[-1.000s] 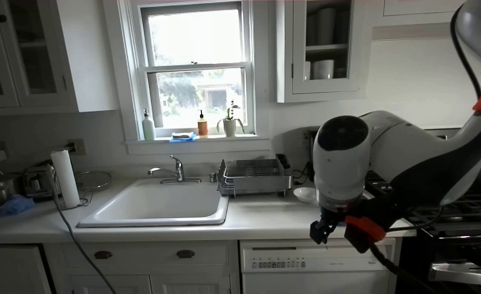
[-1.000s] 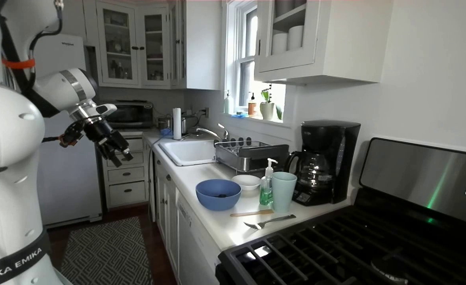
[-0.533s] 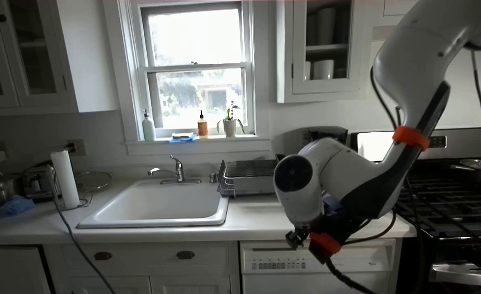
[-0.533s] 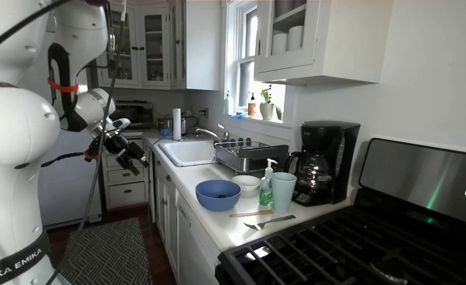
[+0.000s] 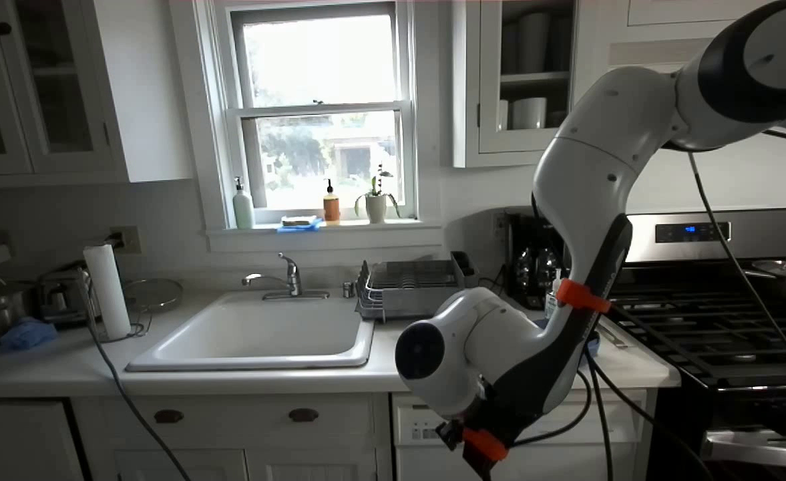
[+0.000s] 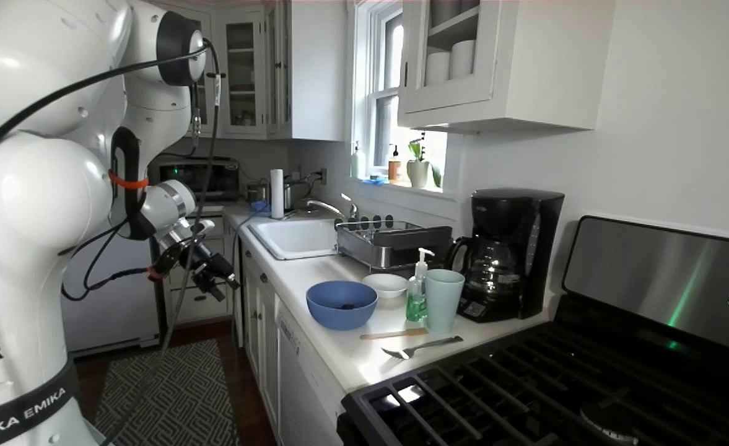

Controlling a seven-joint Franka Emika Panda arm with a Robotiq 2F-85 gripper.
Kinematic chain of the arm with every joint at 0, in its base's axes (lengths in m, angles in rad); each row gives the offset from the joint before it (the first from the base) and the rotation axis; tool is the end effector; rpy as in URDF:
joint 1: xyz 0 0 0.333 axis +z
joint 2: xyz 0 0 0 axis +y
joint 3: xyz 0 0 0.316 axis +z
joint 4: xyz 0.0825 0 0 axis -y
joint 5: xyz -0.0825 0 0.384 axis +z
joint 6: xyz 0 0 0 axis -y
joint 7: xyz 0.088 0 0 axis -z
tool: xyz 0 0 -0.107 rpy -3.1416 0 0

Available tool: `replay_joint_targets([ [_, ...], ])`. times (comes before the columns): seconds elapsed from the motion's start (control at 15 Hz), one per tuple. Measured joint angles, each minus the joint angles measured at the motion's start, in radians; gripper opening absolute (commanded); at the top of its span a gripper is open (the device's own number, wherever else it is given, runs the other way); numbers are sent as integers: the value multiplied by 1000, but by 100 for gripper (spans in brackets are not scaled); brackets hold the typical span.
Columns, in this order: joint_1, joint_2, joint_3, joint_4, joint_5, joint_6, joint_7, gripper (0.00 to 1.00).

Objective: Press the button on the washing machine

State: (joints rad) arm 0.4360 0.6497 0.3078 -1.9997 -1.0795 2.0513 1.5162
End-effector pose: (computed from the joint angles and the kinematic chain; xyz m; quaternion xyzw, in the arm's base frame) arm 0.4346 0.3432 0.1183 0.9331 0.0008 0.1656 0.3192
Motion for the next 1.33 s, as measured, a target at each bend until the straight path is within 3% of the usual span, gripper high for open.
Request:
replay_joint_targets([
  [0.67,22,52,-40,30,1,-33,-41,100],
  [0.73,26,72,-50,33,1,-42,-51,75],
  [0.8,30,95,-60,41,1,-50,-59,74],
  [1.33,65,259,-115,169,-5,-87,-112,18],
])
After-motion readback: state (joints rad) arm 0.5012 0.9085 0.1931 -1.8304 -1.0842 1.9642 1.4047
